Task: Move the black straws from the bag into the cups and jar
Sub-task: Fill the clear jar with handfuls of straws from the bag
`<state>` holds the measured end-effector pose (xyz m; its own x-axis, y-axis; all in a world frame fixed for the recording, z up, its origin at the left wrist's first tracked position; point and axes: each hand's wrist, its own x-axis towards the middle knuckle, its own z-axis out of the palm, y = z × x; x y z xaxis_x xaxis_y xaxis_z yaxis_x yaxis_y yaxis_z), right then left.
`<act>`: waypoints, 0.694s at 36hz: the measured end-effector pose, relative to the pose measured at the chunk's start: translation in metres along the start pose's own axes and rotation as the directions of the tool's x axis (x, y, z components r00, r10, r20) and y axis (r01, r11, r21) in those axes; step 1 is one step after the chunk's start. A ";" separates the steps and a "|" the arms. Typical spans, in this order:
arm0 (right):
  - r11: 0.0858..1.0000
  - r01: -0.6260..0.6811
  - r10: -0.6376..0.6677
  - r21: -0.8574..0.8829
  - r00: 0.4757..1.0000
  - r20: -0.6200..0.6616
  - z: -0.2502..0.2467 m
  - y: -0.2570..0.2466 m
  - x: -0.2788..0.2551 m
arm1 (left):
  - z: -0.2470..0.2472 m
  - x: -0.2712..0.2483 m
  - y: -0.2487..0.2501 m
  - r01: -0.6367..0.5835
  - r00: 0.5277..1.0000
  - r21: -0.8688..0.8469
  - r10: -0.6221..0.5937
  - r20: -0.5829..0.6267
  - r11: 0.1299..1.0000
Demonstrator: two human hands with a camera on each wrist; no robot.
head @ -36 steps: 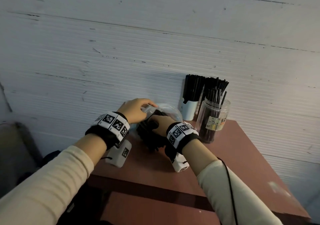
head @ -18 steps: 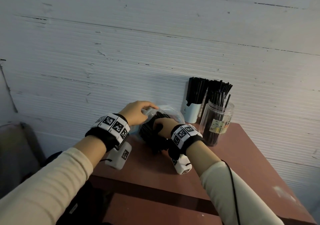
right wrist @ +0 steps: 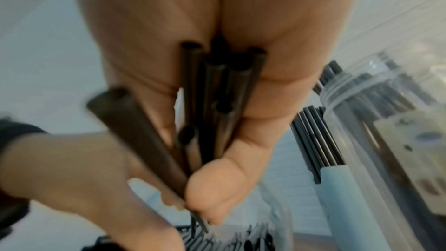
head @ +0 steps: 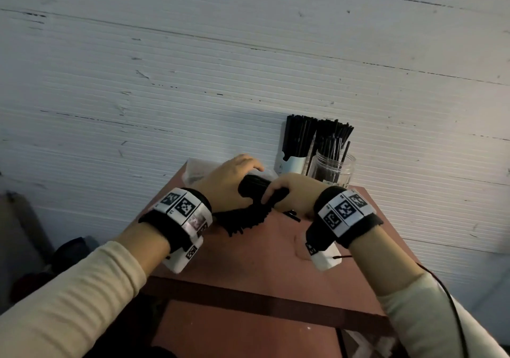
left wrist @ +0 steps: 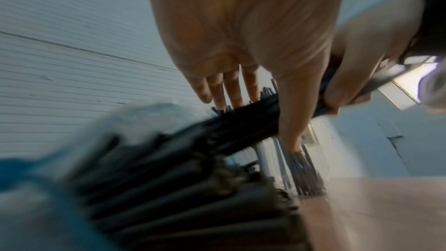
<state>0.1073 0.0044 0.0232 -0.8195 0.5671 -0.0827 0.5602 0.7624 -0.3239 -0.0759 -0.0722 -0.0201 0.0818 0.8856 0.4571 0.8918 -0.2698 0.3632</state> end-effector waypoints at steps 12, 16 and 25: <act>0.982 0.152 -0.128 0.112 0.972 -0.198 -0.028 0.014 -0.059 | 0.029 0.031 0.045 0.019 0.999 0.241 -0.027 0.027 0.970; 0.959 0.245 -0.145 0.139 0.852 -0.502 -0.048 0.018 -0.067 | 0.029 0.035 0.055 0.152 0.988 -0.021 -0.152 0.016 0.988; 0.916 0.385 -0.156 0.109 0.594 -0.789 -0.039 0.002 -0.040 | 0.055 0.037 0.075 0.286 0.957 -0.534 -0.271 0.107 0.796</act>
<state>0.1457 -0.0043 0.0625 -0.4787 0.4639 0.7454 0.1844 0.8832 -0.4312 0.0182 -0.0387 -0.0209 -0.1158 0.9609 0.2515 0.4955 -0.1635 0.8531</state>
